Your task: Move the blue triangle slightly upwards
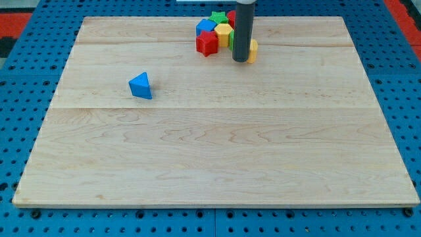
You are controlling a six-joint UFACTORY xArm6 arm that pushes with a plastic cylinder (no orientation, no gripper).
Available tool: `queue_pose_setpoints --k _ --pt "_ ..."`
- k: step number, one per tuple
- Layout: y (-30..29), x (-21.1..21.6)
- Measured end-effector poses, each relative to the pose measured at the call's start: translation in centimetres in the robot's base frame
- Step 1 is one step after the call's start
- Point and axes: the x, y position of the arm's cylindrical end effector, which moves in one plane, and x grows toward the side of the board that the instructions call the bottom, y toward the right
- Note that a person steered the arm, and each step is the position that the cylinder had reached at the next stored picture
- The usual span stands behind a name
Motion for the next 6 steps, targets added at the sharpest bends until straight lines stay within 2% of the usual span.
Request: queue_pose_setpoints --k 1,2,3,4,5,6 --pt "-1.9 0.6" --pt "-1.1 8.2" --pt "-6.4 15.7" --pt "-16.5 17.2" --pt "-18.8 11.2" --pt "-17.6 6.0"
